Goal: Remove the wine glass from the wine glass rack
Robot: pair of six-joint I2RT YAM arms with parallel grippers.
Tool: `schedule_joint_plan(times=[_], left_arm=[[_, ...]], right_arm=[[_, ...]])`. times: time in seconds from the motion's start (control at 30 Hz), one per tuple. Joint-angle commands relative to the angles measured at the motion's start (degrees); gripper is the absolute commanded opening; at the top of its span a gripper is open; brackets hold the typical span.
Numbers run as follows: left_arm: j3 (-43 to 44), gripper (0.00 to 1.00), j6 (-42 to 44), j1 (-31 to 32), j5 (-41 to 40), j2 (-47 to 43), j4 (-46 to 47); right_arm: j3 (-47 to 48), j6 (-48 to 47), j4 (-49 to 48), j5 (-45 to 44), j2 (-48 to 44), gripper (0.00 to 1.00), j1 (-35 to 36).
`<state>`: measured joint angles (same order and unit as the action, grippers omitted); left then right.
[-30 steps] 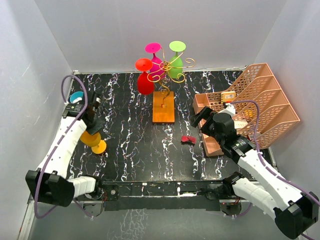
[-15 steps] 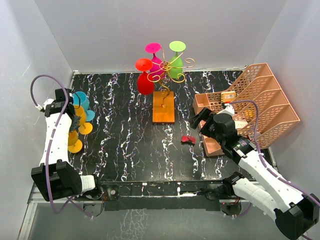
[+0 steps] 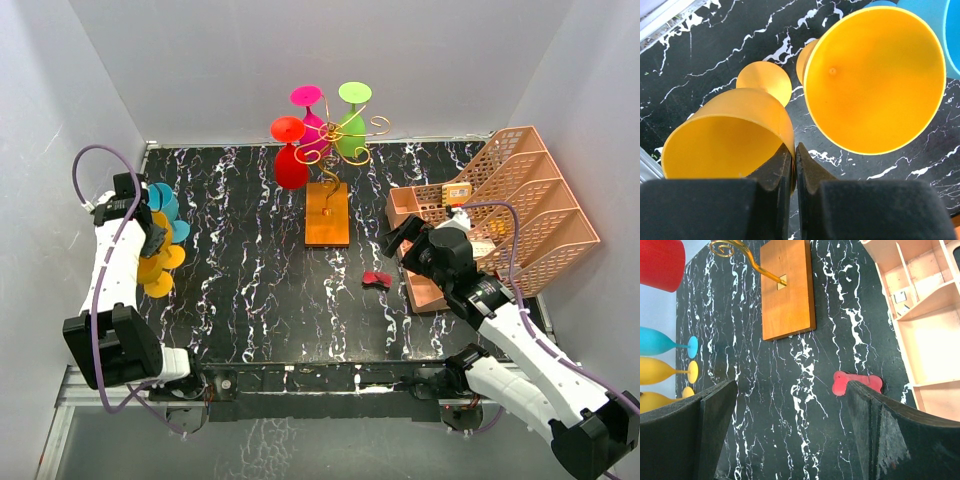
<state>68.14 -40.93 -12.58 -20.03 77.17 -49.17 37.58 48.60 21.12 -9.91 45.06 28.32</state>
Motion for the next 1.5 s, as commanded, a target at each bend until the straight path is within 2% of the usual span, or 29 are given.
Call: schedule_joint_plan(times=[0.0,0.2,0.33,0.53,0.6,0.7,0.73,0.9,1.07,1.2,1.3,1.47], left_arm=[[0.81,0.09,0.04,-0.19,1.77,0.69,0.23],[2.90,0.35,-0.64,-0.17,0.29,0.71,-2.37],[4.29,0.59,-0.45,-0.17,0.66,-2.40,-3.28],[8.67,0.83,1.53,-0.17,1.69,-7.57,-5.57],[11.57,0.87,3.32,-0.17,2.56,-8.46,-6.81],[13.72,0.95,5.51,-0.17,8.92,-11.11,-6.57],[13.27,0.97,6.42,-0.17,11.61,-12.26,-5.43],[7.22,0.97,9.93,-0.17,38.78,-17.52,5.51],[5.00,0.97,5.36,0.64,55.56,-15.15,16.06],[8.25,0.97,1.40,6.89,54.64,-11.57,22.97],[15.46,0.97,0.82,15.68,48.68,-4.88,22.72],[24.91,0.97,-1.90,21.76,41.91,4.82,23.86]], right_arm=[[-0.06,0.53,-3.15,-0.67,-1.19,0.99,-0.29],[0.00,0.00,-3.13,-1.72,-2.57,0.99,-0.33],[-0.13,0.01,-3.17,-2.35,-3.03,0.99,-0.28],[0.10,-2.50,-3.66,-2.45,-2.87,0.99,-0.28],[0.22,-3.60,-3.87,-2.15,-2.95,0.99,-0.28],[-0.08,-5.17,-4.76,-1.70,-3.05,0.99,-0.23],[-0.20,-5.35,-4.97,-1.74,-3.06,0.99,-0.27],[-0.69,-4.31,-5.22,-1.35,-2.71,0.99,-0.32],[-1.99,-2.67,-5.88,-1.03,-2.97,0.99,-0.28],[-3.37,-2.52,-7.40,-1.23,-3.69,0.99,-0.32],[-3.25,-3.07,-7.59,-2.15,-3.72,0.99,-0.29],[-2.92,-4.47,-7.59,-3.75,-4.11,0.99,-0.28]])
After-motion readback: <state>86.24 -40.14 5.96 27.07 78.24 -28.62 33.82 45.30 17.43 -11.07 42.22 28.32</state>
